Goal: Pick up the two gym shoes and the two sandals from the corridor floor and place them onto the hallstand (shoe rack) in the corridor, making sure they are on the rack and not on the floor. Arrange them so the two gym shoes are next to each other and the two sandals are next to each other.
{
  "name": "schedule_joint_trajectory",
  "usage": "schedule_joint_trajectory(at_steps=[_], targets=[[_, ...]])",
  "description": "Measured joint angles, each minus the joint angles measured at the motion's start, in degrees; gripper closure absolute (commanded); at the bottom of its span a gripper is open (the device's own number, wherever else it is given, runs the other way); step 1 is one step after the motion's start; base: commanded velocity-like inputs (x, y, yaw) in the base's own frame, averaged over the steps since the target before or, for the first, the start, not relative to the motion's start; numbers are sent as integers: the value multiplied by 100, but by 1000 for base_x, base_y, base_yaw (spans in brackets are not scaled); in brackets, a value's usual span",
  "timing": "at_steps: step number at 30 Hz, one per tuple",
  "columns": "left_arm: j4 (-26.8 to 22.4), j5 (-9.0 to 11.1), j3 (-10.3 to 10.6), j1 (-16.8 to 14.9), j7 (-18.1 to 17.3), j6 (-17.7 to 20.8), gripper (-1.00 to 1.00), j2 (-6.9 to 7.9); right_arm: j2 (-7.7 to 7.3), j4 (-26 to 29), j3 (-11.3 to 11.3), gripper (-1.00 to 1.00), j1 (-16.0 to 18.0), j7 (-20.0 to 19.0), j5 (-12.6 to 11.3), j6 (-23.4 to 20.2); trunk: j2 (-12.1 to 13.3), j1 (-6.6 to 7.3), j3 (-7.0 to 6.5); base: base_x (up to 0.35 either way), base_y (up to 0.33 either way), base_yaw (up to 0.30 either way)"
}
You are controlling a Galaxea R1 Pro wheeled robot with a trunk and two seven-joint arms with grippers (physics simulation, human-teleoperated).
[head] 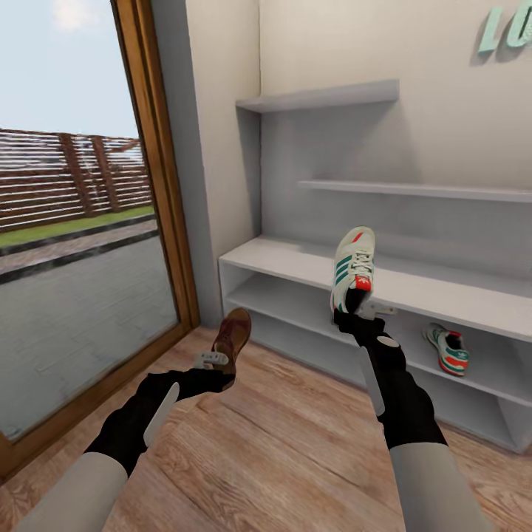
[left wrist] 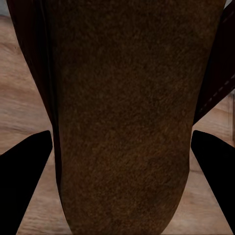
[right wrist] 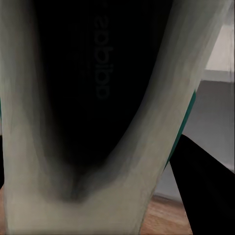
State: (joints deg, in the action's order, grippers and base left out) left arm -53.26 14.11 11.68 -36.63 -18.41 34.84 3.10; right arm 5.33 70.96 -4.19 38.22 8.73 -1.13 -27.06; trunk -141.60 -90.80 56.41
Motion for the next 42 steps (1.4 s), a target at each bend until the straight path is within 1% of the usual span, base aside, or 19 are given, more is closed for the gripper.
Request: schedule_joint_trajectory(at_steps=[20, 29, 42], targets=[[0, -4, 0, 0, 0, -1, 100, -1, 2, 0, 0, 100, 1, 0, -1, 0, 0, 0, -83, 0, 1, -230], [-1, 2, 0, 5, 0, -6, 100, 0, 4, 0, 0, 100, 0, 0, 2, 1, 0, 0, -120, 0, 151, -230], [0, 0, 0, 9, 0, -9, 100, 0, 7, 0, 0, 100, 1, 0, 0, 0, 0, 0, -173, 0, 13, -229]])
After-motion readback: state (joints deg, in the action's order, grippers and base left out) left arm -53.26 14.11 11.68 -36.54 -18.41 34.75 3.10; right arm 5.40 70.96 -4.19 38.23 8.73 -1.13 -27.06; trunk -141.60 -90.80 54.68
